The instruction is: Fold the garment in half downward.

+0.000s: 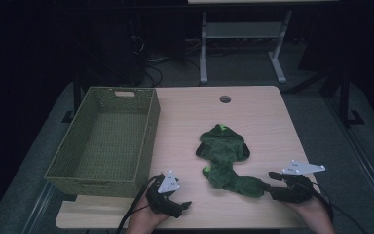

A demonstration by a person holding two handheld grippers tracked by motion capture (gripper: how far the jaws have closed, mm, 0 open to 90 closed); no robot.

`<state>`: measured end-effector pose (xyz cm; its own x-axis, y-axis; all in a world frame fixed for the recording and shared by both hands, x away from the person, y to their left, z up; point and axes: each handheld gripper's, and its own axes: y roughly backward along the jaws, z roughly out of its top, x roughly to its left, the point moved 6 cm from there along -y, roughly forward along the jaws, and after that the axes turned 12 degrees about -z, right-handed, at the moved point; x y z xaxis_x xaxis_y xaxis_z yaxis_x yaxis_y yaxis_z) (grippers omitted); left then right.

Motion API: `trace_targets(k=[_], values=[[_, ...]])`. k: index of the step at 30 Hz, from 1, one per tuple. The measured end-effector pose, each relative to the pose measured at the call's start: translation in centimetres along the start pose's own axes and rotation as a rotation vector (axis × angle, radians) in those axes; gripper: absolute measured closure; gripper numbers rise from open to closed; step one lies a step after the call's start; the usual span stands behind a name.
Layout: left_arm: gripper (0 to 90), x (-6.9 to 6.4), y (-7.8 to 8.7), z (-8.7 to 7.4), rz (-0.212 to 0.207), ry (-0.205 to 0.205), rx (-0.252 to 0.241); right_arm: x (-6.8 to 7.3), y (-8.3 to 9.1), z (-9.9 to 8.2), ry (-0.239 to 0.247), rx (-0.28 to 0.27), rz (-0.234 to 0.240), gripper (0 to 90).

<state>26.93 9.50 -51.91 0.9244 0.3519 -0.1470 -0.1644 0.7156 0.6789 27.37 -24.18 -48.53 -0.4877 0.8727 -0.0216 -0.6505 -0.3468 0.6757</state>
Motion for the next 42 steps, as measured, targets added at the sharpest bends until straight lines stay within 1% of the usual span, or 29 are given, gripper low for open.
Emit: trace_targets(k=[1,5,9,11,12,16,20,25,27,28,29,33,35,39,42], values=[[12.5,0.0,0.0,0.0,0.000,0.000,0.000,-0.2,0.3,-0.7,-0.011,0.008,-0.005,41.6],[12.6,0.0,0.0,0.0,-0.006,-0.005,0.003,-0.3,0.7,-1.6,-0.020,0.022,0.008,43.1],[12.6,0.0,0.1,0.0,-0.007,-0.006,0.005,-0.1,0.9,-2.3,-0.018,0.027,0.024,45.9],[12.6,0.0,0.1,0.0,-0.007,-0.006,0.006,0.3,0.9,-2.8,-0.007,0.029,0.054,48.8],[12.6,0.0,0.1,0.0,-0.008,-0.006,0.006,0.4,0.8,-3.0,-0.011,0.034,0.060,49.2],[12.6,0.0,0.1,0.0,-0.008,-0.006,0.006,1.0,0.5,-3.4,0.005,0.059,0.078,49.9],[12.6,0.0,0.1,0.0,-0.007,-0.006,0.006,1.4,0.1,-3.4,0.014,0.070,0.094,51.2],[12.6,0.0,0.0,0.0,-0.008,-0.006,0.005,1.8,-0.2,-3.3,0.022,0.066,0.112,58.4],[12.6,0.0,0.0,0.0,-0.008,-0.006,0.005,1.8,-0.2,-3.3,0.030,0.062,0.115,59.4],[12.6,0.0,0.0,0.0,-0.008,-0.006,0.005,2.0,-0.4,-3.3,0.027,0.074,0.119,63.2],[12.6,0.1,0.0,0.0,-0.008,-0.006,0.005,2.0,-0.4,-3.3,0.026,0.073,0.119,65.2],[12.6,0.0,0.0,0.0,-0.008,-0.005,0.005,2.0,-0.5,-3.2,0.037,0.075,0.126,78.7],[12.6,0.1,0.0,0.0,-0.008,-0.007,0.006,2.0,-0.5,-3.1,0.031,0.076,0.127,82.4],[12.6,0.1,0.0,0.0,-0.009,-0.007,0.004,1.7,-0.2,-3.0,0.032,0.067,0.126,83.9],[12.6,0.1,0.0,0.0,-0.009,-0.007,0.004,1.3,0.2,-2.8,0.036,0.058,0.110,83.9]])
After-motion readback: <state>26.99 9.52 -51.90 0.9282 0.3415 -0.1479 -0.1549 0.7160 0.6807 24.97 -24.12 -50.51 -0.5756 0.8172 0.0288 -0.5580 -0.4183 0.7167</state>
